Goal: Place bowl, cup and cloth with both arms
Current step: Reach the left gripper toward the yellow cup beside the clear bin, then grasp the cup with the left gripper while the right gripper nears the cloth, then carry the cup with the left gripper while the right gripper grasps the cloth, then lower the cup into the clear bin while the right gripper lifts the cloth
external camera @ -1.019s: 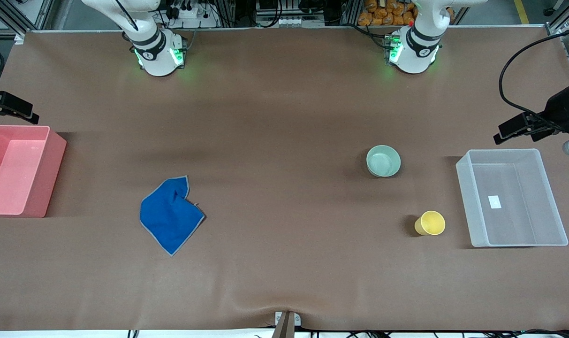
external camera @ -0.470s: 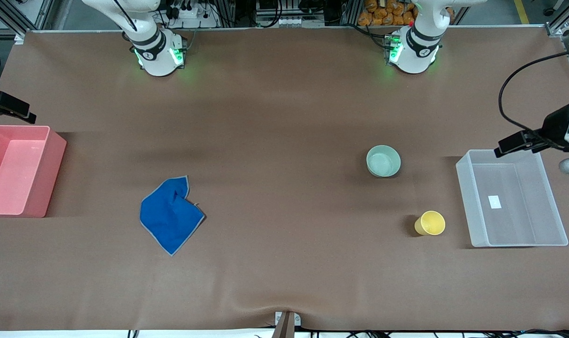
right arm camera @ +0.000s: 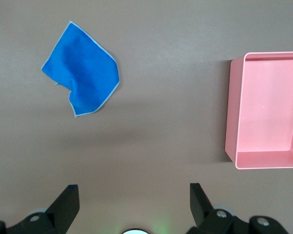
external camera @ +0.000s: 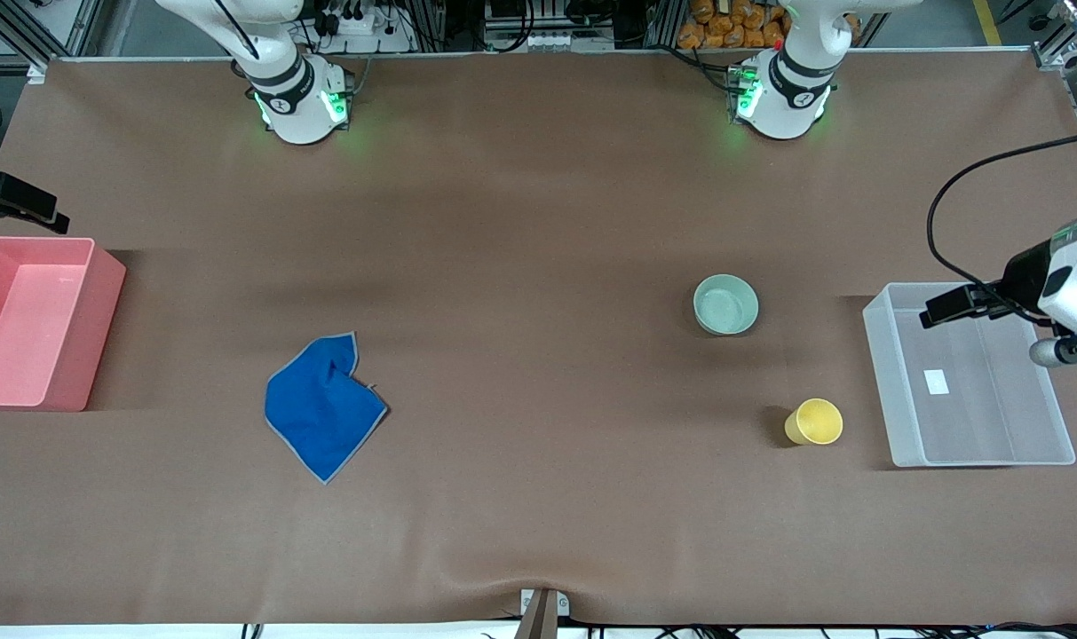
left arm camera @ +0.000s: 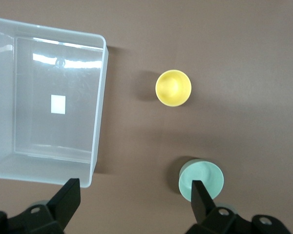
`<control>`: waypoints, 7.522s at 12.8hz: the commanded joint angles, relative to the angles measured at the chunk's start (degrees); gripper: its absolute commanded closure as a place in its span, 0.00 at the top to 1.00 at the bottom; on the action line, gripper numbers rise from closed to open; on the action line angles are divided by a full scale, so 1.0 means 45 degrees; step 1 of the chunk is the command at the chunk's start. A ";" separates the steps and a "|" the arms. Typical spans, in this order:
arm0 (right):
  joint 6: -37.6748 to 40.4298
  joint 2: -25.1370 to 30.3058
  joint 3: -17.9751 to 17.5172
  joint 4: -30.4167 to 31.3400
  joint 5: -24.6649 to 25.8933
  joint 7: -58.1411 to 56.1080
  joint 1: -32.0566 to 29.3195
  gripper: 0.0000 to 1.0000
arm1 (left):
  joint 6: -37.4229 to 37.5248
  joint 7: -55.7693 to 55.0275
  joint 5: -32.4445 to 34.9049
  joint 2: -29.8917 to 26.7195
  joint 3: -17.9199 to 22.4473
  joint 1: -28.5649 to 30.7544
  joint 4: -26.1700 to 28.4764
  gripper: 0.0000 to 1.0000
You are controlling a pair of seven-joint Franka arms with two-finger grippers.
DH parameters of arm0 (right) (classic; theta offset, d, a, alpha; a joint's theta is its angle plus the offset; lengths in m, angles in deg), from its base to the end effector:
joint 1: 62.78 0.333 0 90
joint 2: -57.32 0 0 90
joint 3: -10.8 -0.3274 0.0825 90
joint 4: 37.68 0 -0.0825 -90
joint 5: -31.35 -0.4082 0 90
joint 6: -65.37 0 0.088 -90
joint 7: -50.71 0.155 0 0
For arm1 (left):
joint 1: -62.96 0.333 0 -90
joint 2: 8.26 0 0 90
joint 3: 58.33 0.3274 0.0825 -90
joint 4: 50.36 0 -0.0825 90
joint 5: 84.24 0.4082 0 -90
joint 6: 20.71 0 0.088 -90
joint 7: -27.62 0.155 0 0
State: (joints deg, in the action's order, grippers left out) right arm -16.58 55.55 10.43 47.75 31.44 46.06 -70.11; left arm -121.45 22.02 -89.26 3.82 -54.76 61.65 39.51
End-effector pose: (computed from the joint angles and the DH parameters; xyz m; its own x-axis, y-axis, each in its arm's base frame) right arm 0.5655 -0.0693 0.5976 0.9950 -0.0400 -0.0913 -0.0407 -0.9992 -0.0061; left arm 0.6504 0.0110 0.4759 0.9881 0.1515 -0.0282 0.1532 -0.9857 0.0702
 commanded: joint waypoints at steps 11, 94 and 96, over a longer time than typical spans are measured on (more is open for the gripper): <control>-0.0071 0.0277 -0.0874 0.1132 -0.0175 -0.0236 -0.0795 1.00 | -0.3667 -0.0182 0.0120 0.3757 -0.0091 -0.0119 -0.1006 1.00; -0.8006 -0.2461 -0.0171 0.2968 0.3751 -0.6486 -0.0733 0.00 | -0.2442 0.4117 0.0921 0.3567 -0.0111 0.2910 -0.1221 1.00; -0.7009 -0.1816 -0.0132 0.2987 0.3712 -0.6506 -0.1144 0.00 | -0.1273 0.3786 0.0902 0.2942 -0.0421 0.2811 -0.1162 1.00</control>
State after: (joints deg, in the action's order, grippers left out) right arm -50.63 44.17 10.77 59.58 47.56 17.23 -73.03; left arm -131.01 41.28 -86.56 20.65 -55.36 74.78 32.52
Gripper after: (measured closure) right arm 0.982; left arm 0.000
